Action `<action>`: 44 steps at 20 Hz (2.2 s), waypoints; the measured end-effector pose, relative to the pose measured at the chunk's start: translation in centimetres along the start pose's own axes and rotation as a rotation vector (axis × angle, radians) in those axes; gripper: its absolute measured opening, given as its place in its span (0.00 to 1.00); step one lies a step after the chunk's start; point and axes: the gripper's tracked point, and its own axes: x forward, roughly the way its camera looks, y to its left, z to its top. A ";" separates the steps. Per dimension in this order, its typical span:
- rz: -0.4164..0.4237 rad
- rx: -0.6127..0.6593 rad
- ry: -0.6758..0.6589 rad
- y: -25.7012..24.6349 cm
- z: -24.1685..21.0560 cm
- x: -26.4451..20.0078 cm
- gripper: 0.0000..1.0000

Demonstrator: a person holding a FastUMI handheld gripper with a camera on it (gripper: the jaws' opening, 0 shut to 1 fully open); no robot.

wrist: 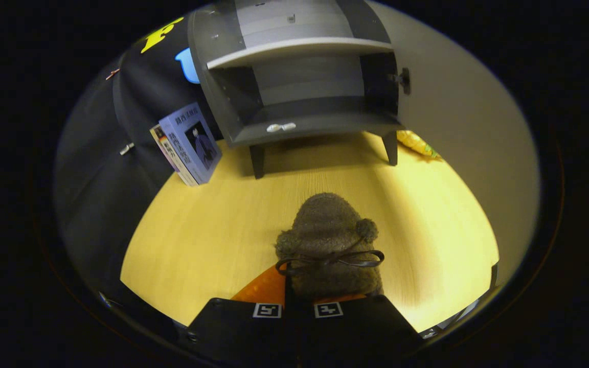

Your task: Open the shoe cabinet door, grab the shoes and put them into the shoe cabinet, then close the shoe cabinet door.

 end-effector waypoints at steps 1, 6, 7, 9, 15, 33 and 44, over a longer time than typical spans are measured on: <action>0.011 0.001 -0.018 0.3 1.3 -1.3 0.09; 0.039 -0.019 -0.133 1.7 9.7 -7.0 0.09; 0.040 -0.023 -0.150 1.9 11.2 -7.9 0.09; 0.043 -0.028 -0.175 2.5 14.5 -9.5 0.08; 0.057 0.000 -0.275 3.8 24.9 -11.2 0.08; -0.050 0.004 -0.137 3.5 43.4 9.7 0.08; -0.090 0.092 -0.091 3.0 44.7 16.0 0.08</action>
